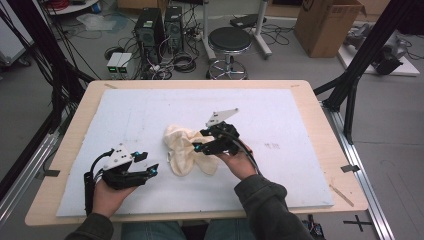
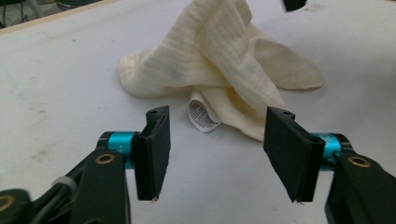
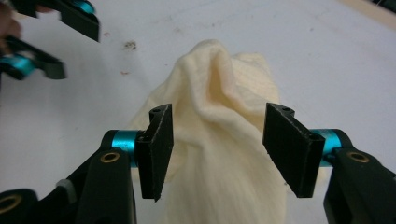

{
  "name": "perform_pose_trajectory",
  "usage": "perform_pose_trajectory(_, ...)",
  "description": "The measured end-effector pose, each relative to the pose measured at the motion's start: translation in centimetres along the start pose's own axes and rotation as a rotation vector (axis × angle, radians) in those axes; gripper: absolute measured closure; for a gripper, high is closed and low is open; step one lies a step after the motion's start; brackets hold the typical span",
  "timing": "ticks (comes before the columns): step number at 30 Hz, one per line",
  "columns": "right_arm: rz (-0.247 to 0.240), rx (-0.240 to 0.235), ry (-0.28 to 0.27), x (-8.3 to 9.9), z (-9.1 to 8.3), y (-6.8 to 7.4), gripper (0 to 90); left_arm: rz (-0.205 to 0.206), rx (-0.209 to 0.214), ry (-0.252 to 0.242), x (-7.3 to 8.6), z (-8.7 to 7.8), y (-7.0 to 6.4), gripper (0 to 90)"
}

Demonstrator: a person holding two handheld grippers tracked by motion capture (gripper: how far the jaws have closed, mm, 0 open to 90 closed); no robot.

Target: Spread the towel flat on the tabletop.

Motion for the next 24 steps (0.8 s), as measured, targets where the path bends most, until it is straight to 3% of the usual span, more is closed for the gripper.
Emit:
perform_pose_trajectory(1,-0.006,-0.005,-0.013,1.1,-1.0,0.2,47.8,0.010,0.006,0.012,-0.2,0.6,-0.1,47.3)
perform_pose_trajectory(3,-0.016,-0.010,0.006,2.4,-1.2,0.2,50.6,0.011,0.011,0.020,-0.3,0.9,-0.1,50.8)
perform_pose_trajectory(9,-0.006,-0.055,0.065,5.6,-0.2,0.3,56.1,0.028,0.055,0.095,-0.8,3.8,-0.4,55.3)
perform_pose_trajectory(17,-0.028,-0.071,0.159,7.2,1.9,0.4,60.6,0.059,0.064,0.216,-1.3,7.6,-0.7,61.8)
perform_pose_trajectory(22,-0.078,-0.032,0.181,7.2,2.2,0.5,72.2,0.062,0.063,0.243,-1.1,8.5,-0.7,73.9)
perform_pose_trajectory(24,-0.069,-0.026,0.179,7.2,2.2,0.2,79.8,0.065,0.059,0.246,-1.2,8.6,-0.8,82.1)
Point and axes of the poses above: each handheld gripper's, and its own axes: z roughly forward along the jaws, x roughly out of its underside, y roughly to its left, the point moved 3 cm from there along z, roughly forward along the jaws, and after that the axes turned 5 degrees about y, right-handed, at the moved point
